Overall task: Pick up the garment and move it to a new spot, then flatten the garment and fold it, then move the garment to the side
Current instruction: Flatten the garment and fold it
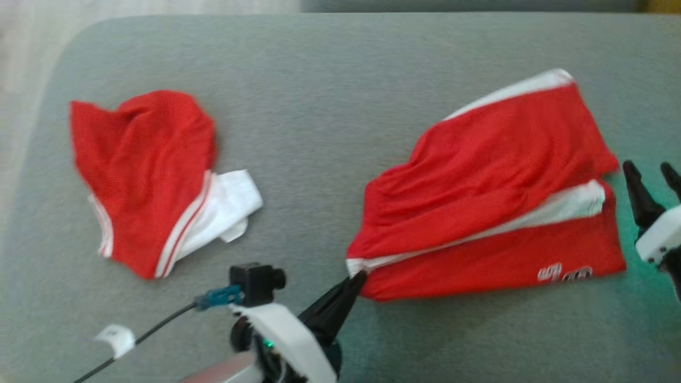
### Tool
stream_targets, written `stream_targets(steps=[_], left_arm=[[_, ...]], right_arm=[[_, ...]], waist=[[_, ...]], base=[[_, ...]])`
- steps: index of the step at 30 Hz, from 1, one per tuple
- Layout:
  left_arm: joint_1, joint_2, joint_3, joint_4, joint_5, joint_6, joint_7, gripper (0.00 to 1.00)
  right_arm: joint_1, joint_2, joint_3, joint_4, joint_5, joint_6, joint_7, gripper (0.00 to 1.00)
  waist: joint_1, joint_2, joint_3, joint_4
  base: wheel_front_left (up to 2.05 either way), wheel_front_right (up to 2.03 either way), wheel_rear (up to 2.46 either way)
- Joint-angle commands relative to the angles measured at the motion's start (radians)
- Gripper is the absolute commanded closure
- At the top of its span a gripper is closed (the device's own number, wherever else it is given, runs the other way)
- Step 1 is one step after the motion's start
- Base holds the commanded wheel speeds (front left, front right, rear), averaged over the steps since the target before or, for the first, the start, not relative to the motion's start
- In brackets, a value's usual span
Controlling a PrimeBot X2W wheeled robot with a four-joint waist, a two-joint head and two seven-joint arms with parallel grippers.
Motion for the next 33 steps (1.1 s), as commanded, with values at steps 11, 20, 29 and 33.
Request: stream_targets(steps=[11,20,29,33], left_arm=[[0.03,0.121,0.077,-0.149,0.01,0.058,-0.045,1.0],[0.023,0.121,0.089,-0.139,0.015,0.047,-0.06,1.0],[0.011,0.105,0.087,-0.133,0.019,0.037,-0.058,1.0],[0.002,0.096,0.085,-0.13,0.022,0.031,-0.055,1.0]], right_arm=[[0.387,-0.114,-0.062,-0.491,0.117,0.007,0.019,0.0],[0.507,-0.076,-0.126,-0.672,0.089,0.007,0.077,0.0],[0.461,-0.058,-0.114,-0.645,0.078,0.007,0.125,0.0],[0.434,-0.058,-0.097,-0.607,0.073,0.007,0.128,0.04]], waist=[[0.0001,0.0,0.002,0.086],[0.0001,0.0,0.021,0.061],[0.0001,0.0,0.044,0.068],[0.0001,0.0,0.053,0.079]], base=[[0.0,0.0,0.0],[0.0,0.0,0.0],[0.0,0.0,0.0],[0.0,0.0,0.0]])
